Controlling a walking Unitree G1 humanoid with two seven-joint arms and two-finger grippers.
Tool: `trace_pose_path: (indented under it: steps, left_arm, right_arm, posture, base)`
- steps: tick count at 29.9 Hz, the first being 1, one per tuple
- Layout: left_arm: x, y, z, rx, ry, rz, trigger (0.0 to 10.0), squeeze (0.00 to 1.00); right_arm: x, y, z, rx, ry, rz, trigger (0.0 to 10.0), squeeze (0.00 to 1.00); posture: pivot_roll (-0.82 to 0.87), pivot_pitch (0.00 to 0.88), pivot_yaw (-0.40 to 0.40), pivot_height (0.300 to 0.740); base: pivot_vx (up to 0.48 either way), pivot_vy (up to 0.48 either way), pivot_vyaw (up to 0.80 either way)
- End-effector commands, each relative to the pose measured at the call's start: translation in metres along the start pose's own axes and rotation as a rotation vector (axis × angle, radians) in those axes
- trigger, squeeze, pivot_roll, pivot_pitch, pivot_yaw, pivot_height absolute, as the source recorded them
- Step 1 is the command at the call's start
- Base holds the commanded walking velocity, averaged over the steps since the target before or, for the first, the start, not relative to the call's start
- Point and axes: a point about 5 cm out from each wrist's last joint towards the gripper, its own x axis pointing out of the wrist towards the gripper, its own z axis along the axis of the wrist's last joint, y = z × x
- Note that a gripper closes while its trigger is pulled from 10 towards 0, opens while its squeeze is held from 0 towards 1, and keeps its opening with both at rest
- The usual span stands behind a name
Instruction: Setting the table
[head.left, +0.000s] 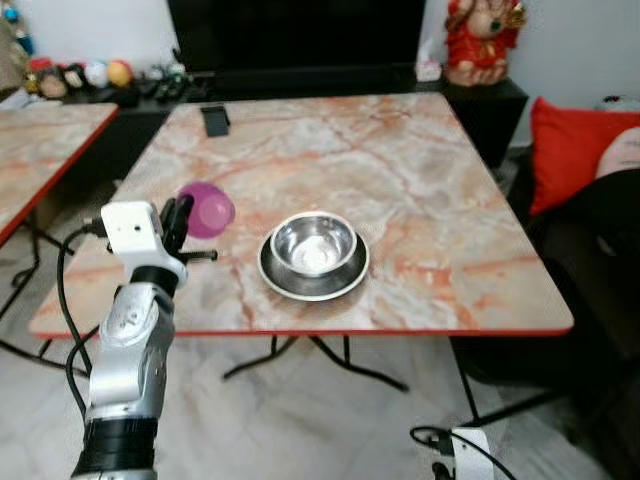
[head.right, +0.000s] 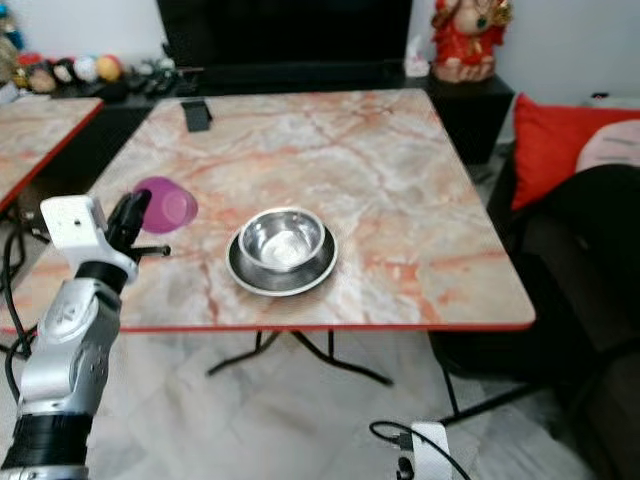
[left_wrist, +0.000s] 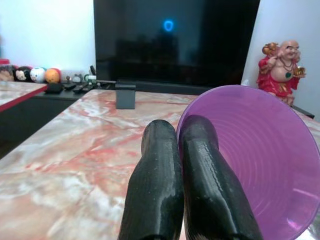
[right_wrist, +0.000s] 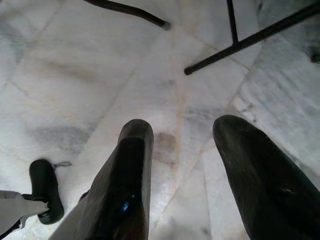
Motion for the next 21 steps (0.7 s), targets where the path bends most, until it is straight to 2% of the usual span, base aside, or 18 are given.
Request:
trace_pose_path:
  steps: [1, 12, 20, 21]
  left_arm:
    - [0.0013, 0.0036, 0.0031, 0.011, -0.004, 0.009, 10.0, 0.0]
    - [0.0015, 0.0029, 0.003, 0.012, 0.002, 0.008, 10.0, 0.0]
    - [0.0049, 0.0057, 0.0048, -0.03, 0.027, 0.012, 10.0, 0.0]
    - [0.0063, 0.0053, 0.0058, -0.054, 0.035, 0.005, 10.0, 0.0]
  right_arm:
    - [0.0009, 0.0052, 0.0032, -0.002, -0.004, 0.015, 10.0, 0.0]
    - [0.0007, 0.0048, 0.0025, 0.004, -0.005, 0.016, 10.0, 0.0]
    - [0.0007, 0.0062, 0.0023, 0.001, -0.003, 0.018, 10.0, 0.0]
    - [0.0007, 0.0062, 0.0021, 0.0, -0.002, 0.018, 10.0, 0.0]
  posture:
    - [-0.07, 0.0, 0.04, 0.74]
    - [-0.06, 0.0, 0.04, 0.74]
    - [-0.06, 0.0, 0.037, 0.74]
    - [-0.06, 0.0, 0.036, 0.74]
  base:
    - [0.247, 0.0, 0.0]
    - [0.25, 0.0, 0.0]
    - [0.0, 0.0, 0.0]
    - [0.0, 0.0, 0.0]
